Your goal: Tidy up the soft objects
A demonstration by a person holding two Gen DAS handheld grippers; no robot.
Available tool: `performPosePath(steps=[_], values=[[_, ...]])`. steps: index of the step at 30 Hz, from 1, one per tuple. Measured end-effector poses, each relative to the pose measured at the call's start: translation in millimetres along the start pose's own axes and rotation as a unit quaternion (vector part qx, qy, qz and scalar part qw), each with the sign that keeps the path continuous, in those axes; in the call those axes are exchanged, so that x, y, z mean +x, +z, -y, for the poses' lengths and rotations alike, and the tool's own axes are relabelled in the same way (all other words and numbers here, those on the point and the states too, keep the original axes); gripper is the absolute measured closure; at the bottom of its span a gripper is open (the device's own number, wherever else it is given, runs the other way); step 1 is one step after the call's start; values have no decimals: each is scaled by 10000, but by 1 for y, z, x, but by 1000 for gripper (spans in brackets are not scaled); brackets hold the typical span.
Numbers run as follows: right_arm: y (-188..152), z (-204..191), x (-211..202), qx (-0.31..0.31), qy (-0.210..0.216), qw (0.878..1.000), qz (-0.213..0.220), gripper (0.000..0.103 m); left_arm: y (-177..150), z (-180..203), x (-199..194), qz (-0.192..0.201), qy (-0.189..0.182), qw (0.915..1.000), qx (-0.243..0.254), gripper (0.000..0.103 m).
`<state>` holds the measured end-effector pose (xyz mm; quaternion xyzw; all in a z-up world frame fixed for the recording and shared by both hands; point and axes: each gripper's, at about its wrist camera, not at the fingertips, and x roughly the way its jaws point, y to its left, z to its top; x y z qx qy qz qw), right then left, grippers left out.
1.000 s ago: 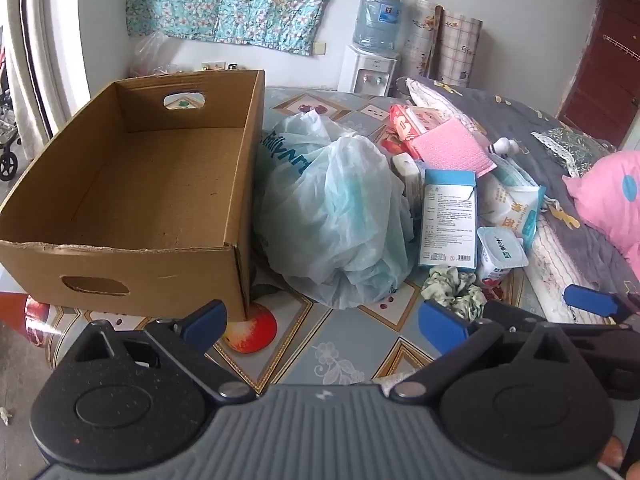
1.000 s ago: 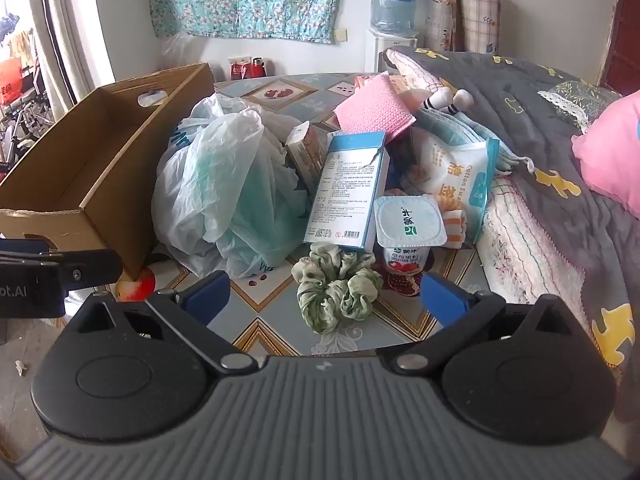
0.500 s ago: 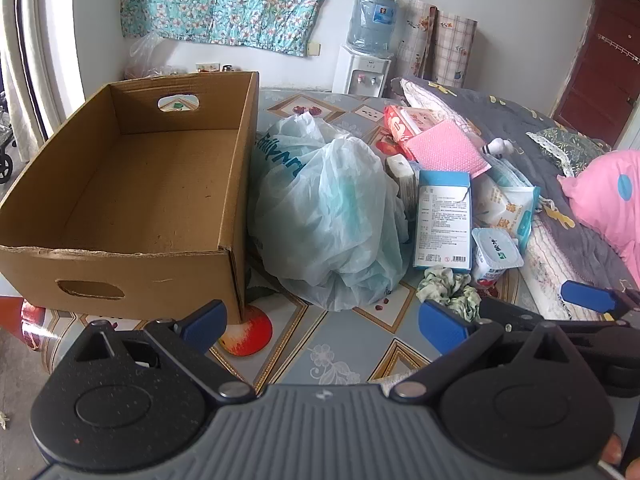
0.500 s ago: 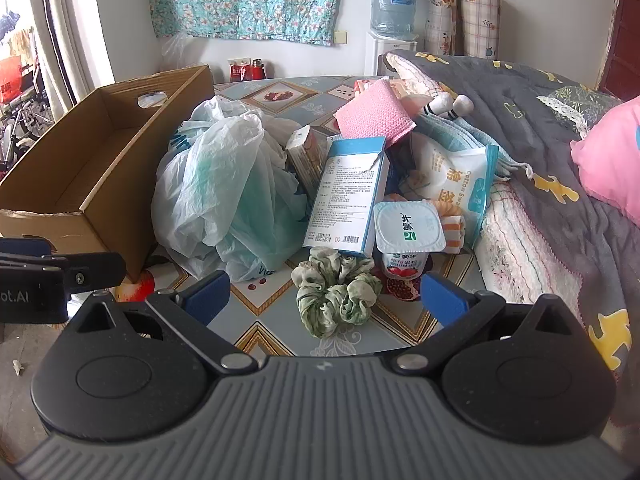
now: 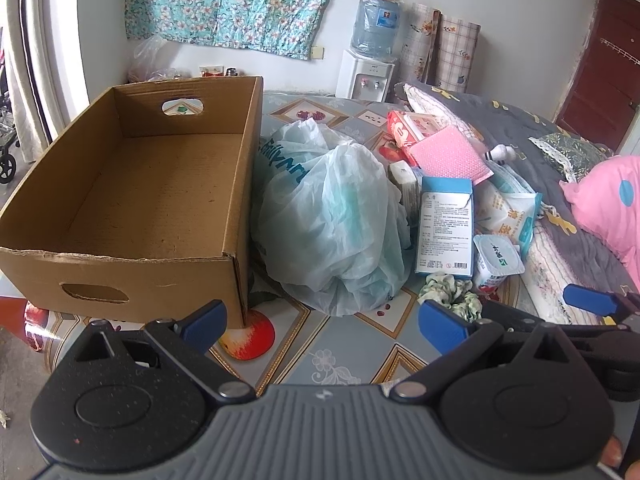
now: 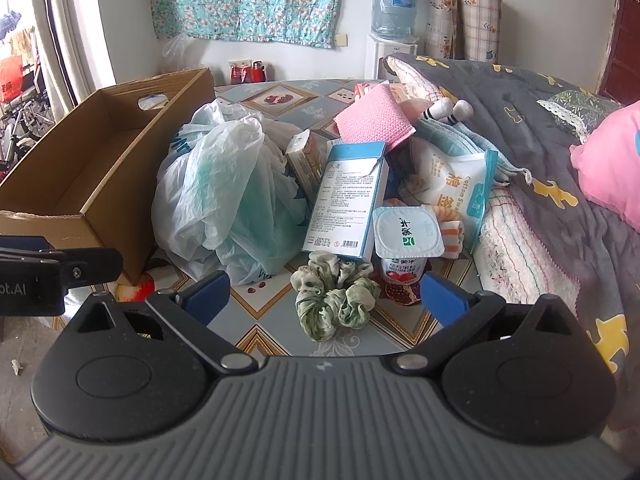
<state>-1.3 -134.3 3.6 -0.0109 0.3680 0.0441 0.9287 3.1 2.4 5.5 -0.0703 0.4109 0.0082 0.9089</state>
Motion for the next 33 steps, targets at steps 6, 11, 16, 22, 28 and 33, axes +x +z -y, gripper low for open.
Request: performPosePath(steps=[6, 11, 16, 22, 28, 33], values=[[0, -1, 0, 7, -3, 10000, -2, 1, 0, 0, 0, 0, 3, 10000, 1, 0], [-1, -1, 0, 8, -5, 10000, 3, 1, 0, 0, 0, 1, 0, 10000, 6, 0], [-2, -1, 1, 28, -29, 10000, 11, 1, 0, 0, 0, -2, -3, 10000, 1, 0], [0, -1, 3, 18, -22, 10000, 2, 1, 0, 0, 0, -2, 2, 10000, 3, 0], [-1, -2, 3, 18, -32, 10000, 5, 1, 0, 0, 0, -1, -2, 10000, 5, 0], [-1, -2, 2, 21, -33, 10000, 6, 1, 0, 0, 0, -6, 0, 10000, 7, 0]])
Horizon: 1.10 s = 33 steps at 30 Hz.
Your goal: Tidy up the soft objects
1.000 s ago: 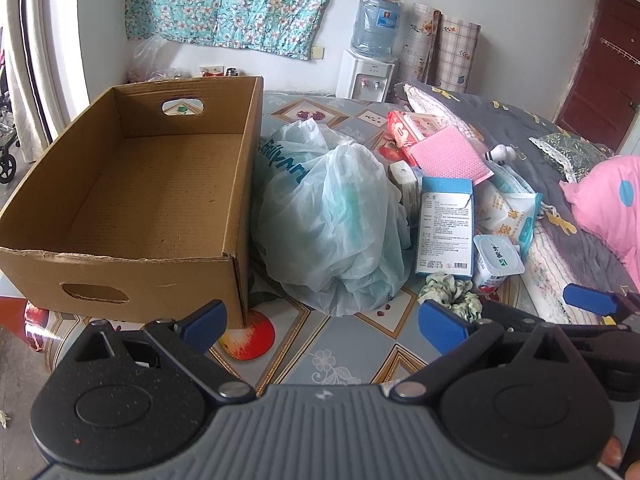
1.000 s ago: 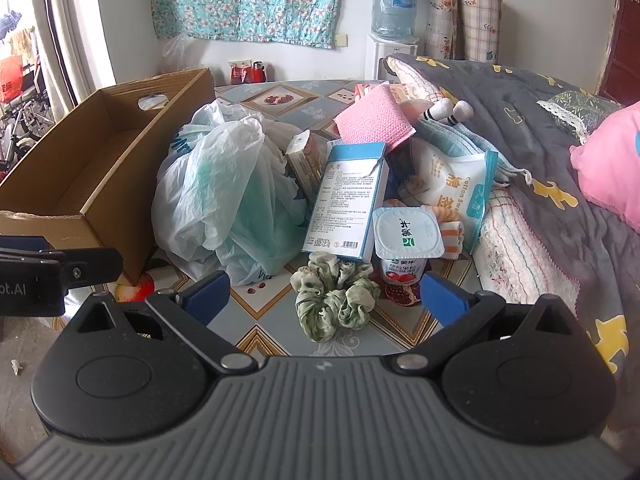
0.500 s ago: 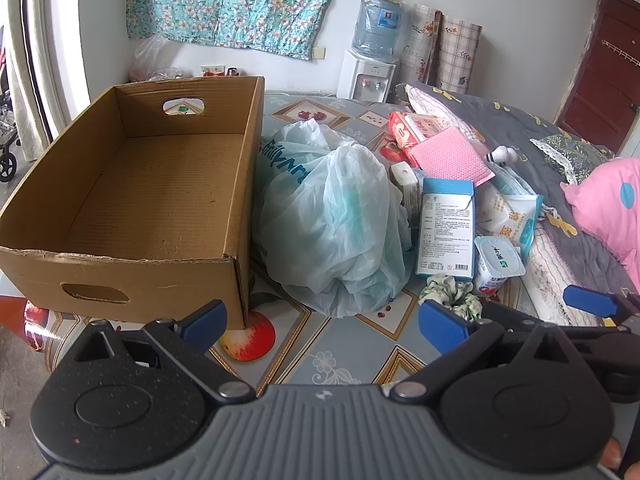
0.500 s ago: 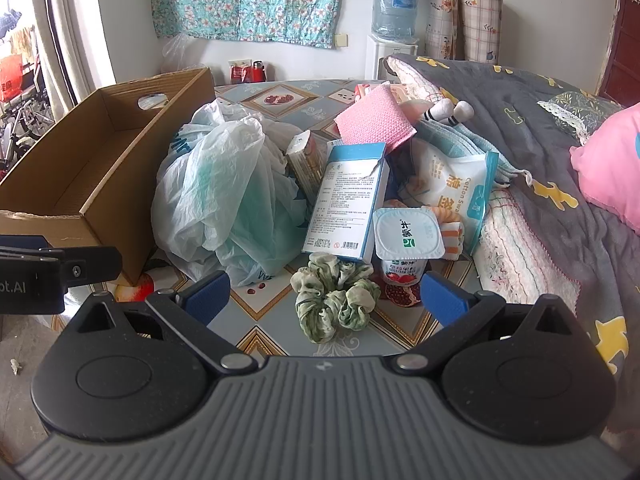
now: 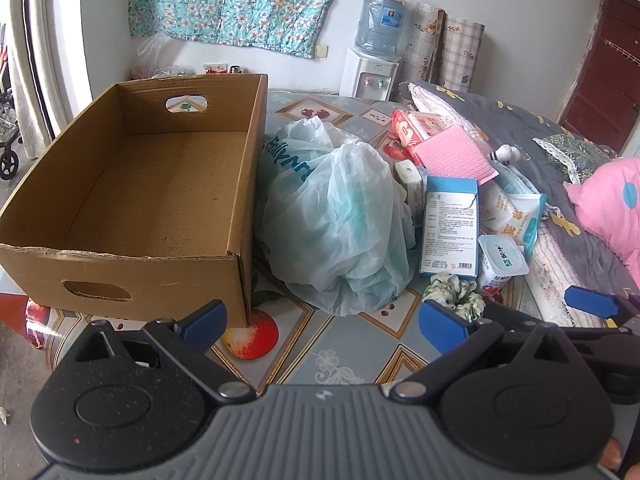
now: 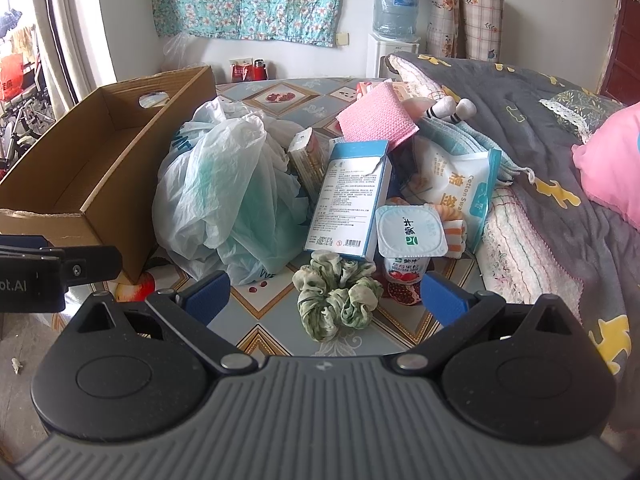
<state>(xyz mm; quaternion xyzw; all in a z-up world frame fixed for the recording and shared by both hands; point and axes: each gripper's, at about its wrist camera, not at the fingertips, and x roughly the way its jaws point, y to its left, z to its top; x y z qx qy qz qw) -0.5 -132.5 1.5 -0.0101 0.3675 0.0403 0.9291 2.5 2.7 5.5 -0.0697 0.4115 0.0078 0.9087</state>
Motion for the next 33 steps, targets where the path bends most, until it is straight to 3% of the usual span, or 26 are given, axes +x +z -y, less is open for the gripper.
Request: performPosePath(steps=[10, 17, 23, 29, 33], values=[[-7, 6, 5, 76, -26, 10000, 11, 1, 0, 0, -1, -11, 4, 10000, 2, 0], [-20, 39, 5, 445, -190, 9987, 139, 1, -4, 9, 1, 90, 2, 9999, 133, 0], [-25, 79, 7, 822, -271, 9955, 382, 1, -1, 29, 16, 222, -410, 9986, 268, 1], [12, 113, 16, 943, 182, 9931, 673, 2, 6, 54, 30, 458, -878, 9940, 459, 4], [49, 121, 43, 930, 855, 9907, 500, 5, 14, 70, 43, 655, -817, 9931, 528, 20]])
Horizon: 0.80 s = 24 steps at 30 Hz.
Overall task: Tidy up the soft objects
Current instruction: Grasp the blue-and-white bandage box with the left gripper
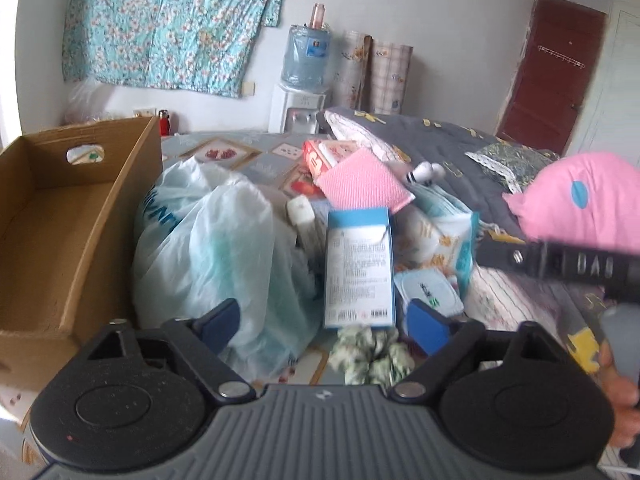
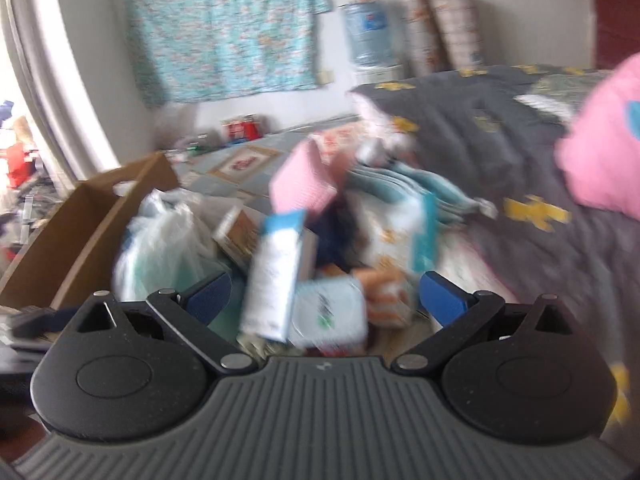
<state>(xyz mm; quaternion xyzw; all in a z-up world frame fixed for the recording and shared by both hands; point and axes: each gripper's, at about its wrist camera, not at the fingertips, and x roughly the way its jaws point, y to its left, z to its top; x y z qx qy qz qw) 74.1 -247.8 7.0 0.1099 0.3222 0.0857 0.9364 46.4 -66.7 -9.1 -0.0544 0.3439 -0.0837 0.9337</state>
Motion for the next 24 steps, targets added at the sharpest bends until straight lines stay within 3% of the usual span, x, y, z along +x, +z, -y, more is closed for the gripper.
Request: performPosePath(steps=[3, 6, 13, 16, 24], values=[[18, 1, 33, 60, 346, 9988, -350, 15, 5, 4, 18, -87, -69, 9999, -22, 45], [28, 4, 72, 105, 412, 9963, -746, 30, 6, 11, 38, -185, -36, 9998, 40, 61], [27, 22, 139, 635, 678, 9840, -1521, 46, 2, 15, 76, -477, -85, 9987, 187, 86], [26, 26, 148, 857, 852, 9784, -1675, 52, 0, 13, 82, -519, -116, 9983, 220, 86], [31, 27, 132, 1216, 1299, 9694, -1689, 52, 1, 15, 80, -491, -188, 9982, 279, 85]])
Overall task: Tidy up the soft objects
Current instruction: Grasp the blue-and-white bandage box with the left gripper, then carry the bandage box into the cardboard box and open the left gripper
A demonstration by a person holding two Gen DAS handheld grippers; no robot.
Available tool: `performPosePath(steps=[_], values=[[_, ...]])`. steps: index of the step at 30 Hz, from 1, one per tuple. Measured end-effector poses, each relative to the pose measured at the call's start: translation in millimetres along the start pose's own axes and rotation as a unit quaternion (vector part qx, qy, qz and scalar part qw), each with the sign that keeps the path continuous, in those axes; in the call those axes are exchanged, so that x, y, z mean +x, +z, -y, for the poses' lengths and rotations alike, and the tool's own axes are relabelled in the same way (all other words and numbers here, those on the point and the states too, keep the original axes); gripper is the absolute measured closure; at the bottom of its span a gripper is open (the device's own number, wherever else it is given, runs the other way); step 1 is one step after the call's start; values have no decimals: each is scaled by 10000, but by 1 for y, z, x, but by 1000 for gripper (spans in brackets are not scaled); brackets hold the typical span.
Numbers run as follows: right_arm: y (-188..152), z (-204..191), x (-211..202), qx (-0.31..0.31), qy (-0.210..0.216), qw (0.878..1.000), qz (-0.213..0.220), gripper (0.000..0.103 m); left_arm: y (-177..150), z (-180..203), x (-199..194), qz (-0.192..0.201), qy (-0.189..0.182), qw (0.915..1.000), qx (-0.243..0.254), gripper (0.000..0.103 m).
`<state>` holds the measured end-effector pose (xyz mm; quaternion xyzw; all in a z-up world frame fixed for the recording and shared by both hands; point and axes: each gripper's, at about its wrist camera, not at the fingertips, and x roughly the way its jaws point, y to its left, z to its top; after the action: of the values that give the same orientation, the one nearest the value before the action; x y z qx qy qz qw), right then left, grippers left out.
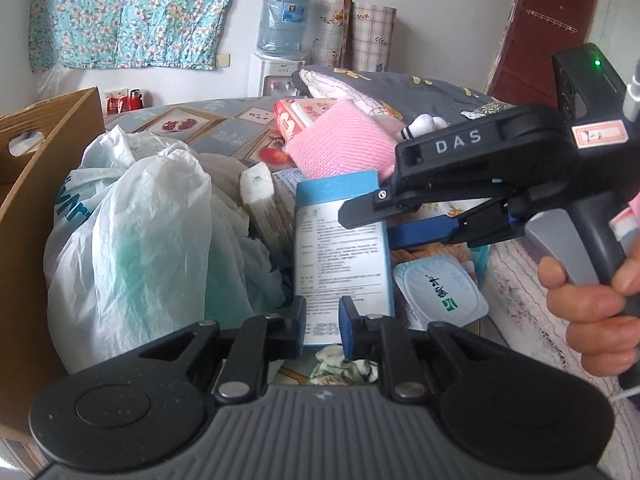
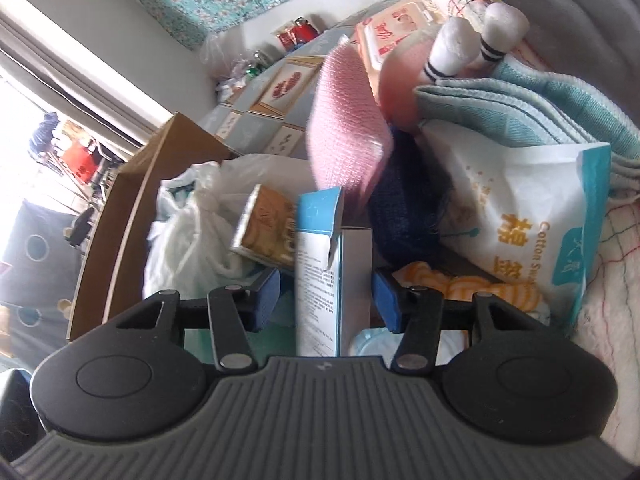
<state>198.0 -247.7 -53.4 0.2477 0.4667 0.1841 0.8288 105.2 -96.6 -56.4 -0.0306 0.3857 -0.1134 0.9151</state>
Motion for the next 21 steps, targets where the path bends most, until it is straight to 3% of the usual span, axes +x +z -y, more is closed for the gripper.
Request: performPosePath(steps=[6, 10, 11, 19, 20, 21], values=[[-3, -3, -9, 288, 477, 9984, -27, 51, 1, 2, -5, 27, -125, 9999, -39, 75], [-7, -10, -3, 371, 756, 9964, -96, 51, 3, 4, -8, 70, -208, 9998, -37, 57], [-8, -12, -1, 393, 842, 9956, -125, 51, 4, 4, -9, 87, -184, 9998, -23, 57], [-11, -8, 10, 573, 1021, 9929, -231, 51, 15, 6, 15, -135, 360, 9991, 149, 60], [-11, -6, 10, 598, 1036, 9926, -224, 51, 16, 5, 19, -175, 408, 9989, 139, 64], [-11, -5, 9, 615, 1036, 9925, -200, 51, 17, 5, 23, -228, 437, 9987, 139, 79]])
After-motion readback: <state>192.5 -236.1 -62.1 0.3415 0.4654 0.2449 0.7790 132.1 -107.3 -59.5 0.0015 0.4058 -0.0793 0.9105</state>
